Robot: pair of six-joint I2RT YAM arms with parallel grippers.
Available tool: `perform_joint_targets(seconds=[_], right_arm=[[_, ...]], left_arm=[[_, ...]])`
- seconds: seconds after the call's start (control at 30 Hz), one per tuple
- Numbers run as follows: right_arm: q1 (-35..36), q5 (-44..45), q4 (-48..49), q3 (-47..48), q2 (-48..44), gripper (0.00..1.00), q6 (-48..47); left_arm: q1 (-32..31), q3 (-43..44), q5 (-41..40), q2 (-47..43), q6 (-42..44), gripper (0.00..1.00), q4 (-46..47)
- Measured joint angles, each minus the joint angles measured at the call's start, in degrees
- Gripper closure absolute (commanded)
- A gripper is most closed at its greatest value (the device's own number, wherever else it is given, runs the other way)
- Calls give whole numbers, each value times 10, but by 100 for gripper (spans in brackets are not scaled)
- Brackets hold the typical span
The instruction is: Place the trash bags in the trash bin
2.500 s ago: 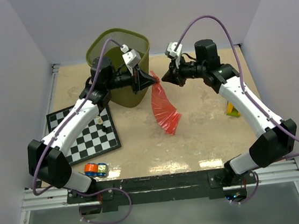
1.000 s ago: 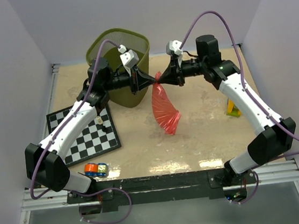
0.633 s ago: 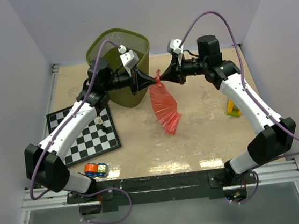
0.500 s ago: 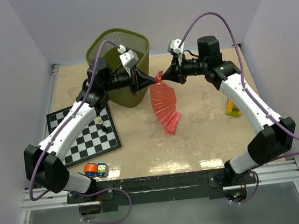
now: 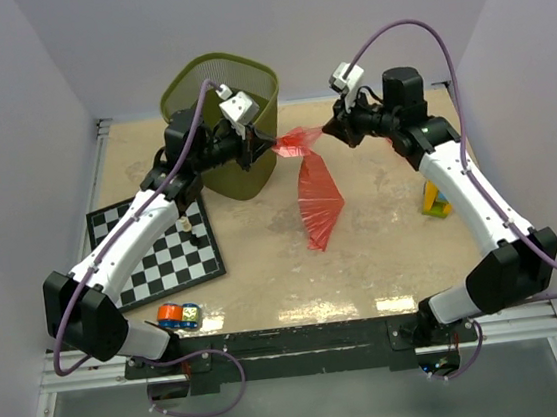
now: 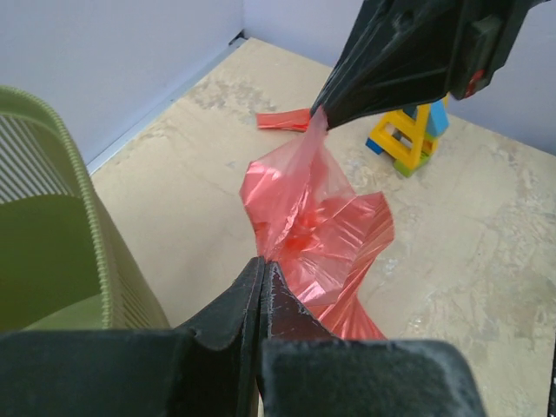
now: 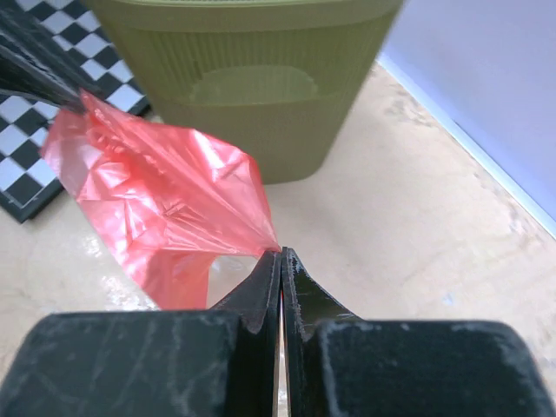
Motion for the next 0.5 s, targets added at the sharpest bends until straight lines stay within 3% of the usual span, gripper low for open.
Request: perform_joint_targets(seconds=[0.5], right_arm=[[-14, 30, -2, -15, -28, 100, 27]], left_arm=[[-1, -1, -63, -2, 12, 100, -2]])
